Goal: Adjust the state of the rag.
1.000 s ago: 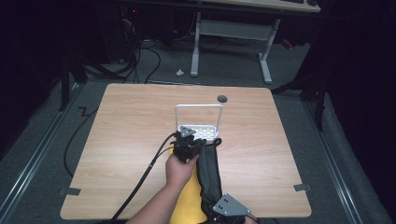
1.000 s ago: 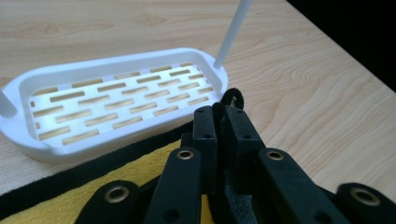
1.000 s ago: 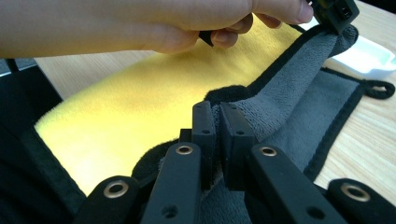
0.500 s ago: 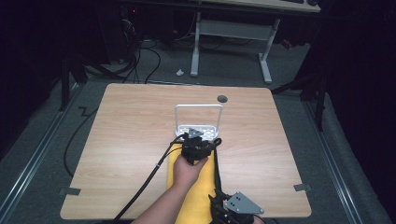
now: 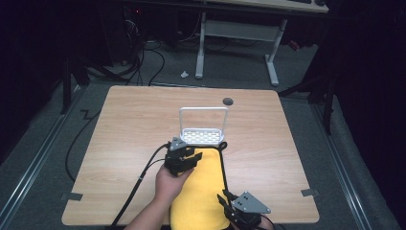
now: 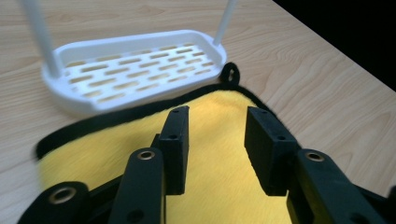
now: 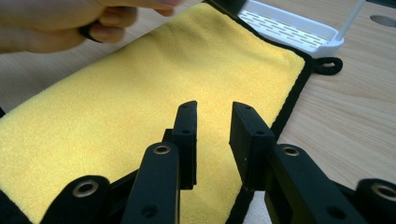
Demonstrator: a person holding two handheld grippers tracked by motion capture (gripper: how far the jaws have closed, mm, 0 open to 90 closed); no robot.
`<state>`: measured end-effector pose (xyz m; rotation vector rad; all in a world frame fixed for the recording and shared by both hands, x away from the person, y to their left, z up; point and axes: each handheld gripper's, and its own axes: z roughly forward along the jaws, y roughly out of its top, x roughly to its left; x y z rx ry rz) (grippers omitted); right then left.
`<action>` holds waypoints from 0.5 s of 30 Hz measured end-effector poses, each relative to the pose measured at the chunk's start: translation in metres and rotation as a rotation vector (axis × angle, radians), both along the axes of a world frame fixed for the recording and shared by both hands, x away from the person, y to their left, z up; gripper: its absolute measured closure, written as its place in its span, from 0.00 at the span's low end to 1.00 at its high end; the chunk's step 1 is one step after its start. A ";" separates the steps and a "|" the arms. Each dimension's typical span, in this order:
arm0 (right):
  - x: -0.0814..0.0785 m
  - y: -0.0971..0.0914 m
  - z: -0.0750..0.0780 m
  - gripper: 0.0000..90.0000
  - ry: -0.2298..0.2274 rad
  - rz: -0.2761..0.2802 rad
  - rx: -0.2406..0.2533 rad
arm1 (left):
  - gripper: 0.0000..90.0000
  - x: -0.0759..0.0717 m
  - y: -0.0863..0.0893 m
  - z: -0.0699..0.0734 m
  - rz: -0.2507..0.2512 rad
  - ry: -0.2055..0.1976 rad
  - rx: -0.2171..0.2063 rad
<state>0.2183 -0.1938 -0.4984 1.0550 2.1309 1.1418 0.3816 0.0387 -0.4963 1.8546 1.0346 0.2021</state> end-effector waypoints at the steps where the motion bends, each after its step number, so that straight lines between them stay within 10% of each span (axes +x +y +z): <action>1: 0.000 0.001 -0.001 0.81 -0.002 0.000 -0.003 | 0.68 -0.004 0.008 -0.001 -0.001 -0.008 0.004; 15: 0.004 0.001 -0.008 0.81 0.029 -0.005 -0.017 | 0.71 -0.064 0.057 -0.024 -0.052 -0.033 0.076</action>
